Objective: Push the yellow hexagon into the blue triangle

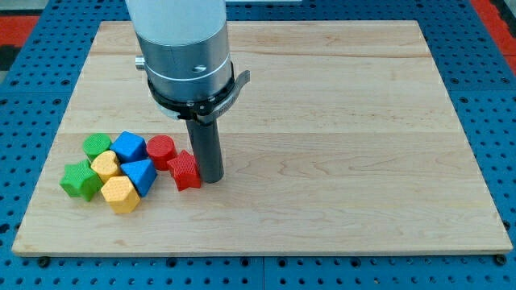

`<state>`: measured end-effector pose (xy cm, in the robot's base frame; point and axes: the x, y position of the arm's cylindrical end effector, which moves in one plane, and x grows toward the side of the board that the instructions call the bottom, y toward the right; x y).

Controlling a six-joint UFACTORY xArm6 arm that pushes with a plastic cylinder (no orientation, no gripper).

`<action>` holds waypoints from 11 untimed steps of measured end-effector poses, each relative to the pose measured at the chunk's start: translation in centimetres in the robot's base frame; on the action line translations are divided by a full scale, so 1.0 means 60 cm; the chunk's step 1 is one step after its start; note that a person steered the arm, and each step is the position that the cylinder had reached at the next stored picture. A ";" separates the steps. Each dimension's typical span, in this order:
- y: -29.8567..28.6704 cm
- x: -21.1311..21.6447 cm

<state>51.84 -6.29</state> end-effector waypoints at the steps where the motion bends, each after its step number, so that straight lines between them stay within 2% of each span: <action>1: 0.015 0.039; 2: 0.000 0.117; 3: -0.155 0.153; 4: -0.230 0.118; 5: -0.159 0.037; 7: -0.111 0.006; 9: 0.069 -0.110; 10: 0.077 -0.164; 11: 0.015 -0.176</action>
